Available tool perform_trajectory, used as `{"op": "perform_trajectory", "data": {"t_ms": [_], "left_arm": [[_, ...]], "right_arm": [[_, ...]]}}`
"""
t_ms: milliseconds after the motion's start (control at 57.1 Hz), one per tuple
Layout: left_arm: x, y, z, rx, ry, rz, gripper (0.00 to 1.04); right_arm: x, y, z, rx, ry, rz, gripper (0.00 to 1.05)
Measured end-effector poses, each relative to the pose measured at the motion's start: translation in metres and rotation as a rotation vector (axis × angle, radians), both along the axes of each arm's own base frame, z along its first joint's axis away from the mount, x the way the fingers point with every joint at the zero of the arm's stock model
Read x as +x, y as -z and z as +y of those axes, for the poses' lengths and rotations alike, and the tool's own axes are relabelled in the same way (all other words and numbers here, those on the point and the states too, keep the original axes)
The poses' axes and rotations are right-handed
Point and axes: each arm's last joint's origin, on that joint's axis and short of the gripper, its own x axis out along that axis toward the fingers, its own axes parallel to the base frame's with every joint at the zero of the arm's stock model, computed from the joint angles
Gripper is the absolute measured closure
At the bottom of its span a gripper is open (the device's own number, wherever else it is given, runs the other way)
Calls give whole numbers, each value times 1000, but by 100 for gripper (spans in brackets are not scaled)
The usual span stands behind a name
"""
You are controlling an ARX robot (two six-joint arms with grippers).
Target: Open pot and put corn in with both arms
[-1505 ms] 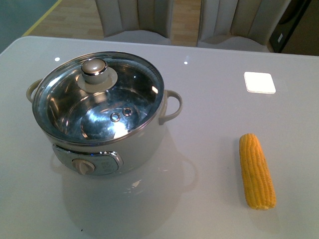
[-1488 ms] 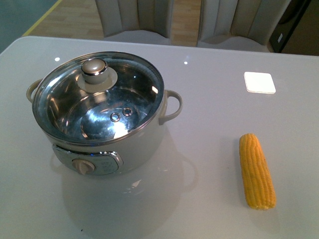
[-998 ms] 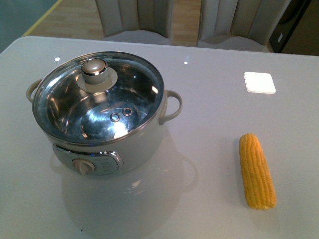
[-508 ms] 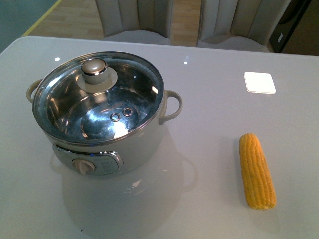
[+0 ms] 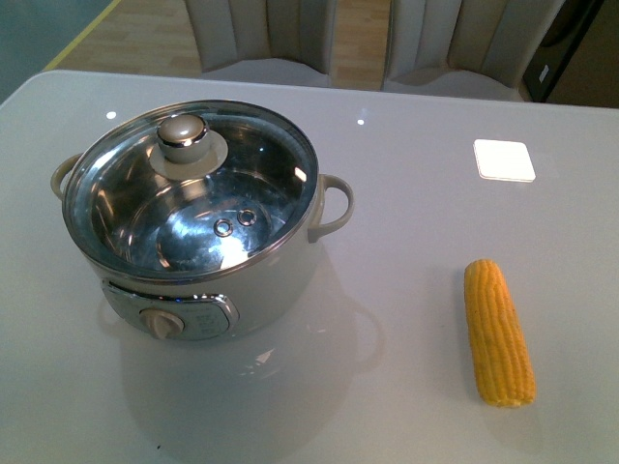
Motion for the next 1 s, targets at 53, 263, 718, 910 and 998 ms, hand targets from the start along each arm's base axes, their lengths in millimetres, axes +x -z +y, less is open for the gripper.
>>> {"op": "perform_trajectory", "data": {"t_ms": [53, 263, 718, 910, 998], "left_arm": [[6, -2, 0, -2, 6, 2, 7], [53, -20, -10, 16, 109, -68, 7], [167, -8, -51, 123, 317, -300, 7], [183, 17, -71, 124, 357, -321, 7], [186, 29, -80, 126, 386, -309, 7]], "right_arm": [[0, 0, 0, 0, 0, 0, 9], [0, 0, 0, 0, 0, 0, 9], [0, 0, 0, 0, 0, 0, 9], [0, 0, 0, 0, 0, 0, 9], [0, 0, 0, 0, 0, 0, 9]]}}
